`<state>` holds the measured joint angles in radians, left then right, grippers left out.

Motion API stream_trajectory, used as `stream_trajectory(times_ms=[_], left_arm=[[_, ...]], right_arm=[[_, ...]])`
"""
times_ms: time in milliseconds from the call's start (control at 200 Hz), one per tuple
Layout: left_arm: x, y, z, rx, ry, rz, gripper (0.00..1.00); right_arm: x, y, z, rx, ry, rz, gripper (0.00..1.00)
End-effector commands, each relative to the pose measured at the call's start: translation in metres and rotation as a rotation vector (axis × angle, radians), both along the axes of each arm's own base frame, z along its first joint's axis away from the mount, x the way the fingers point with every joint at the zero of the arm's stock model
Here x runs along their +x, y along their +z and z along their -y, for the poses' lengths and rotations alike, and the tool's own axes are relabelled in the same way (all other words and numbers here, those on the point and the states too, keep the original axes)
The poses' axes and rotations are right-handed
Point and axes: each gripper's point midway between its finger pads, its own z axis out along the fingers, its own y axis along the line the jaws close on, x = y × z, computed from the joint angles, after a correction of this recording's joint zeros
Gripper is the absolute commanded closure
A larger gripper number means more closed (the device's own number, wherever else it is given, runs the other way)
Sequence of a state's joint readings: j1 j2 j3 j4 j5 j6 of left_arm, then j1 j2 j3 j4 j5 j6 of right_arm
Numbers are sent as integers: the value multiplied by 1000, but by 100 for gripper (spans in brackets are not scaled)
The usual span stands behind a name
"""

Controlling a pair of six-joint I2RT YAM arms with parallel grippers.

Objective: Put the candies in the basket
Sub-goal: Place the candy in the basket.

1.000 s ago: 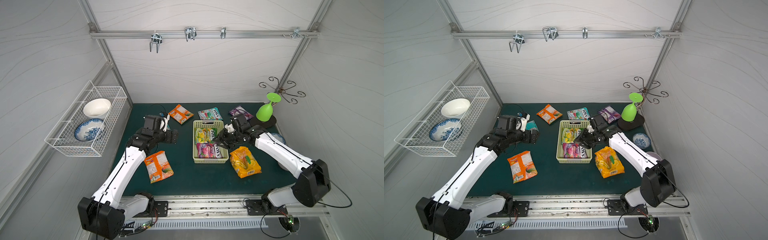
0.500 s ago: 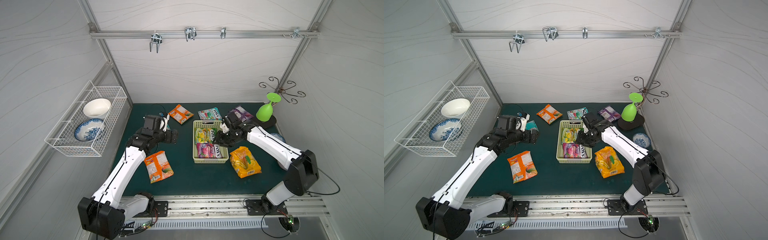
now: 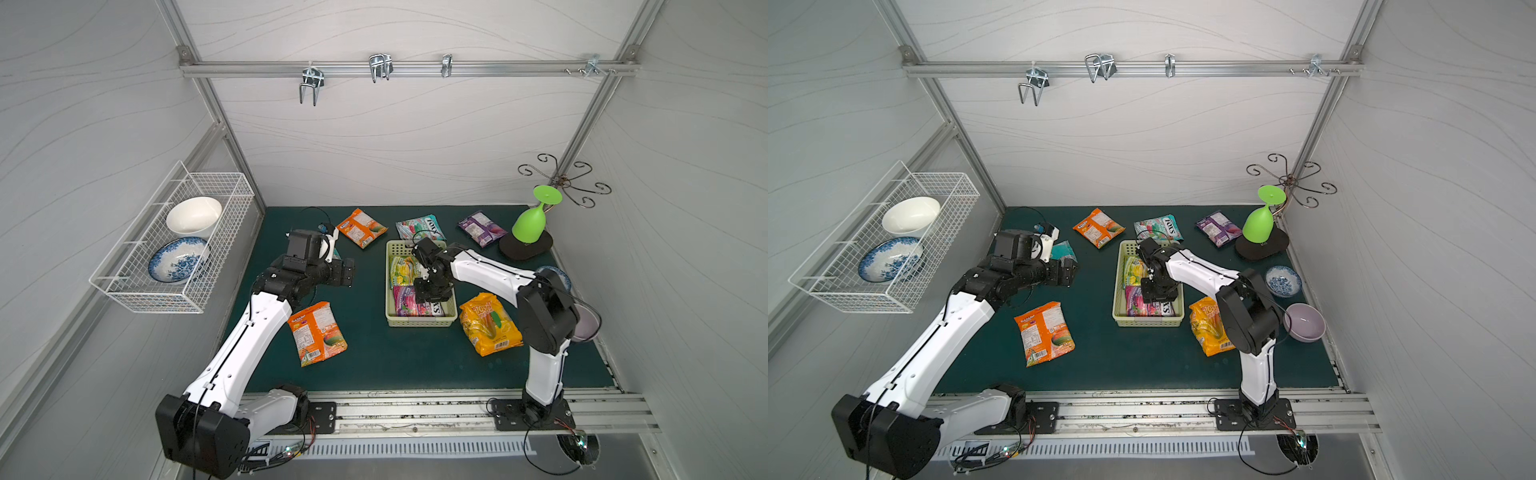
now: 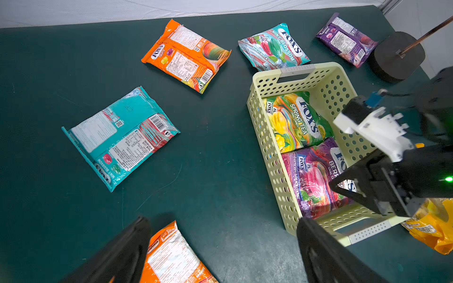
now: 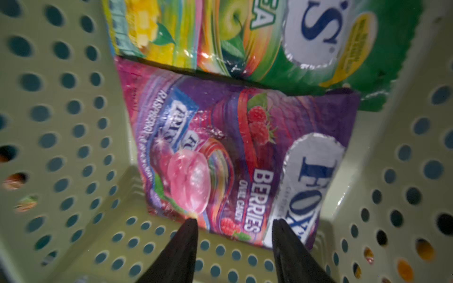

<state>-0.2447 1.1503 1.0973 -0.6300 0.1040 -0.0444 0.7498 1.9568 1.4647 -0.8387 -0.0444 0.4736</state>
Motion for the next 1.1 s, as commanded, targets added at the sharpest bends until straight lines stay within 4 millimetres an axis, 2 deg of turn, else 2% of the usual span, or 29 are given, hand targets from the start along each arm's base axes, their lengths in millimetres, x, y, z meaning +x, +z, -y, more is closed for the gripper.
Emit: stream_trajectory(times_ms=[0,60,145,235,475,580,640,775,915,1000,1096], left_arm=[[7,17,4,-15,-11,46,3],[6,20,5,-16,-18,45,3],[11,13,-1,14,3,54,3],[9,12,1,3,-2,41,2],[9,12,4,-7,-9,37,2],[9,14,4,-7,-10,32,2],[12,10,2,5,1,39,2],[9,15,5,-15,-10,30,2],[13,9,-1,15,14,42,2],[11,12,2,-1,6,32,2],[13,12,0,9,10,30,2]], right_arm=[[-12,-23,-9,-47,71,-51,48],[-21,-27,-17,-44,90,-77,49],[-30,-29,-27,-38,122,-75,49],[-33,-27,-26,-50,122,-95,49],[-23,12,-21,-32,109,-34,49],[-8,38,-16,-29,98,31,49],[2,45,-14,-24,89,76,49],[20,41,-15,-20,68,66,49],[37,21,-18,-53,80,74,49],[35,4,-20,-64,85,33,49],[24,-17,-23,-68,89,-21,50]])
